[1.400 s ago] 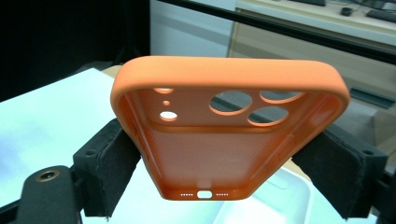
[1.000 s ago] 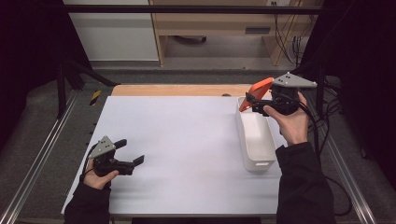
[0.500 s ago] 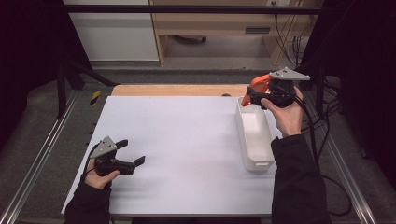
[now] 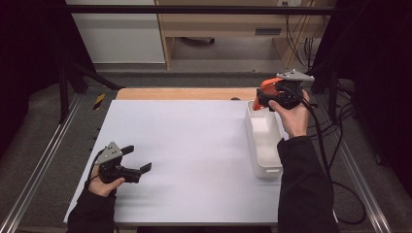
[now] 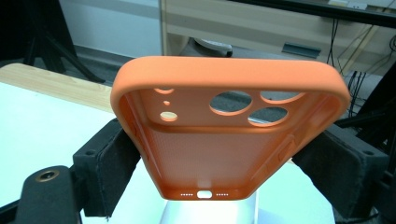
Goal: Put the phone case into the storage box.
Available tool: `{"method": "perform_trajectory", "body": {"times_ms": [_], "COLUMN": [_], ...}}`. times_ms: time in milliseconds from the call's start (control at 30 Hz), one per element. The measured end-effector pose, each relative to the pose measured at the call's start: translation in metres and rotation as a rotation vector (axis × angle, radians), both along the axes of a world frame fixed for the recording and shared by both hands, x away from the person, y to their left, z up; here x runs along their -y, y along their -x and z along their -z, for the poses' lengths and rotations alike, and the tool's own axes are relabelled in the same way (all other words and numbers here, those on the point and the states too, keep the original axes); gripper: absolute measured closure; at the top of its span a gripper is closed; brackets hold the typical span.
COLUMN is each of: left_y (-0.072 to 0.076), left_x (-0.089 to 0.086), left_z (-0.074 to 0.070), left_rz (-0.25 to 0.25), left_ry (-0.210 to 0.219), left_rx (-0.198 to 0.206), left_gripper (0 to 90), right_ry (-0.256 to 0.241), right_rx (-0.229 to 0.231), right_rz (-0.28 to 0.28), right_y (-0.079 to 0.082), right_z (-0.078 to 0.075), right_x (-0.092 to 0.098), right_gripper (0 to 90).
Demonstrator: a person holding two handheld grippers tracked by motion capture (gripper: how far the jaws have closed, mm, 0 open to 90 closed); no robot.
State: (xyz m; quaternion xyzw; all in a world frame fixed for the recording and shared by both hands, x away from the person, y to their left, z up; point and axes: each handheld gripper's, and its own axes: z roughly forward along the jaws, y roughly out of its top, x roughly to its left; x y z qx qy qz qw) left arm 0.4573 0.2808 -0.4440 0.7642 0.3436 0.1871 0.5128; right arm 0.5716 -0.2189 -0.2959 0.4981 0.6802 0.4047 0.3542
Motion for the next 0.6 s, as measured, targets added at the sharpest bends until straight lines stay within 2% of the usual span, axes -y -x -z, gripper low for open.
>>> {"method": "perform_trajectory", "body": {"times_ms": [600], "left_y": [-0.001], "left_x": [0.003], "left_z": [0.003], "left_rz": [0.016], "left_ry": [-0.009], "left_rx": [-0.009], "left_gripper": [0.0], "right_ry": [-0.011], "right_rx": [-0.061], "right_rz": [0.077], "right_y": [-0.026], "right_z": [0.024], "right_x": [-0.002], "right_gripper": [15.7]}}
